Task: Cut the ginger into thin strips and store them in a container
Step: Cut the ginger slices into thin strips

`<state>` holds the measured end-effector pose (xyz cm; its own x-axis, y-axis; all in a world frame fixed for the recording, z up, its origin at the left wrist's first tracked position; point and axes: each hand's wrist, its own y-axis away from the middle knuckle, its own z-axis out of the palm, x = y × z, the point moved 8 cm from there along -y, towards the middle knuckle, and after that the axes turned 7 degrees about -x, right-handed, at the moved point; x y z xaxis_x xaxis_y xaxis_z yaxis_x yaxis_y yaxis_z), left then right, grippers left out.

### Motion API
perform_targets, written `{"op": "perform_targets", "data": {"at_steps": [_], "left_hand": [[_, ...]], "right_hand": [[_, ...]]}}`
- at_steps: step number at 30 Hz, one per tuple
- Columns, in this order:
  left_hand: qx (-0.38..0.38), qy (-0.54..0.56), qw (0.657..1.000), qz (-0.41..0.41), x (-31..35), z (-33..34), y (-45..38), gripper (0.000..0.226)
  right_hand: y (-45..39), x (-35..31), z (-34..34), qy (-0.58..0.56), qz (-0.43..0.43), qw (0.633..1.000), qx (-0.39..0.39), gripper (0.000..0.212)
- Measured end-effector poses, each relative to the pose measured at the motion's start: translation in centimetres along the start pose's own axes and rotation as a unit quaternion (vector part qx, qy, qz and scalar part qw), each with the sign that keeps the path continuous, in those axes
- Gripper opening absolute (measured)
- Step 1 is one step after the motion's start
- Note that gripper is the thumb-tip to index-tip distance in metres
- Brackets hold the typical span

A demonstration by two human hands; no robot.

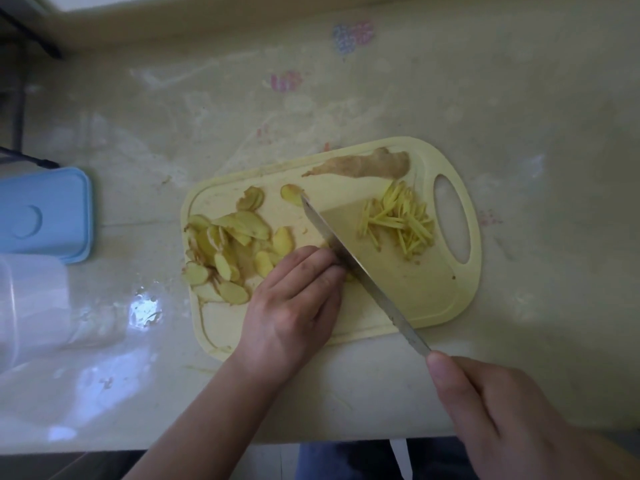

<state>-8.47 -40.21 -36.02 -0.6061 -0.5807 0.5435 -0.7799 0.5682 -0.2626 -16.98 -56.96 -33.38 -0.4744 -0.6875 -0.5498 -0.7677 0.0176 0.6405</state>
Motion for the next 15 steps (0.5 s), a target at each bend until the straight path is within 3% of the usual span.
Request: {"op": "perform_targets", "data": {"at_steps": [4, 5, 6, 8, 11, 15], "left_hand": [[-0.005, 0.007, 1.000, -0.005, -0.2, 0.0, 0.0, 0.010], [-0.007, 0.009, 1.000, -0.003, -0.1, 0.1, -0.1, 0.011], [-0.006, 0.008, 1.000, -0.001, -0.1, 0.0, -0.1, 0.011], [-0.005, 0.008, 1.000, 0.001, 0.0, -0.1, 0.0, 0.011], [-0.002, -0.001, 1.000, 0.002, 0.1, -0.1, -0.1, 0.010], [0.009, 0.000, 1.000, 0.000, 0.2, -0.1, -0.2, 0.007]], "right_hand": [[0.1, 0.5, 1.7, -0.025, 0.047, 0.997, -0.053, 0.101], [0.4, 0.2, 1.4, -0.022, 0.030, 0.999, -0.039, 0.096], [0.3, 0.0, 0.8, 0.002, 0.000, 1.000, 0.025, 0.090], [-0.5, -0.3, 1.4, -0.062, 0.006, 0.998, -0.015, 0.091], [-1.3, -0.4, 2.0, -0.096, 0.019, 0.993, -0.064, 0.073], [-0.6, 1.1, 1.3, -0.092, 0.047, 0.993, -0.059, 0.098]]}}
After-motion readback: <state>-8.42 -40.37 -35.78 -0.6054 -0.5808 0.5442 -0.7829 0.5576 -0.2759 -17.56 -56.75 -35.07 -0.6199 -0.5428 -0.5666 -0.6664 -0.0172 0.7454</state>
